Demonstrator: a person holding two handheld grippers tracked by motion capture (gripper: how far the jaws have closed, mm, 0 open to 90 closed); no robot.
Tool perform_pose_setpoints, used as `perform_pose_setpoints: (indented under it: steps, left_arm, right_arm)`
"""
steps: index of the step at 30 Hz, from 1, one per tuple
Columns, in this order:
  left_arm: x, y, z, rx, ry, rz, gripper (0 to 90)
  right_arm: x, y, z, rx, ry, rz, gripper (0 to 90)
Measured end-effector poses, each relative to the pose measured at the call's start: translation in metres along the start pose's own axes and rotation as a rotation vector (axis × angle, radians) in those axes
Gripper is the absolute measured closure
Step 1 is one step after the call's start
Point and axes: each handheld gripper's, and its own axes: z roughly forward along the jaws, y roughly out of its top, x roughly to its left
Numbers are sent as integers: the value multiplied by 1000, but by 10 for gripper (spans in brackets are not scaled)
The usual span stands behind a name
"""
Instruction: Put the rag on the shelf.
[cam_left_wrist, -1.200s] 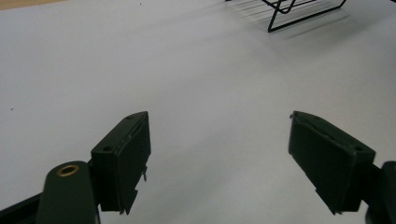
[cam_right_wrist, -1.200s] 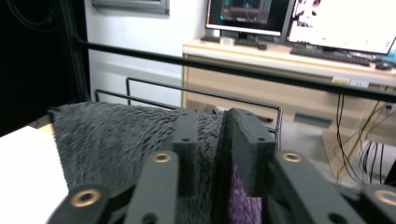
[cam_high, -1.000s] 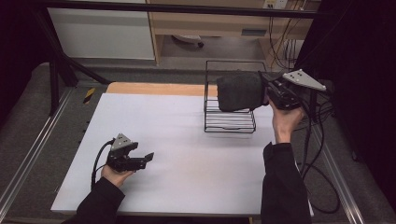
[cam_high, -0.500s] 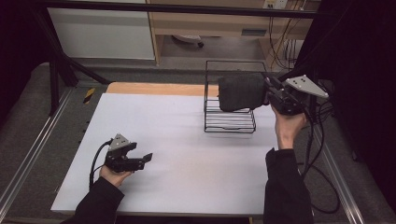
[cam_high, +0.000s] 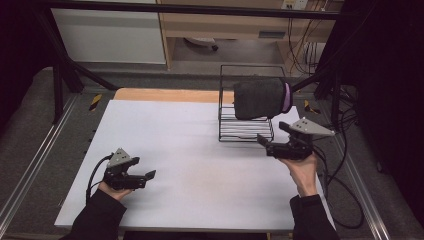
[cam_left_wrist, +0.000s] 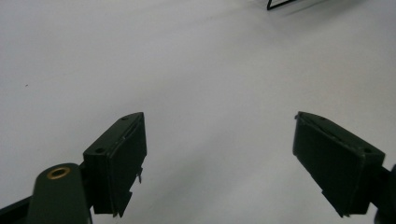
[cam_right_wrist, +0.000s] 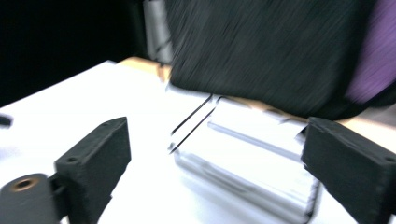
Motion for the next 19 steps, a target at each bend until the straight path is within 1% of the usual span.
perform_pose_setpoints:
  steps: [3, 6, 8, 9, 10, 12, 16, 19]
  left_arm:
    - [3, -3, -2, 12, 0, -1, 173]
    - [4, -6, -3, 11, -1, -8, 173]
    - [5, -8, -4, 16, -2, -4, 173]
    - [5, -9, -4, 14, -2, -9, 173]
    - [5, -10, -3, 19, -2, -8, 173]
    - [5, -11, -2, 22, -4, -3, 173]
    - [2, -13, 0, 27, -10, 15, 173]
    - [1, -15, 2, 33, -15, 20, 173]
  right_arm:
    - [-1, -22, 5, 11, 30, 29, 35]
    - [-4, -44, 9, 38, 58, 51, 22]
    - [-6, -58, 10, 64, 68, 48, 16]
    - [-7, -66, 9, 73, 74, 51, 16]
    - [-8, -73, 9, 81, 83, 55, 14]
    - [-10, -87, 8, 92, 87, 64, 13]
    - [-14, -107, 8, 138, 93, 61, 11]
    - [-13, -111, 10, 160, 97, 51, 6]
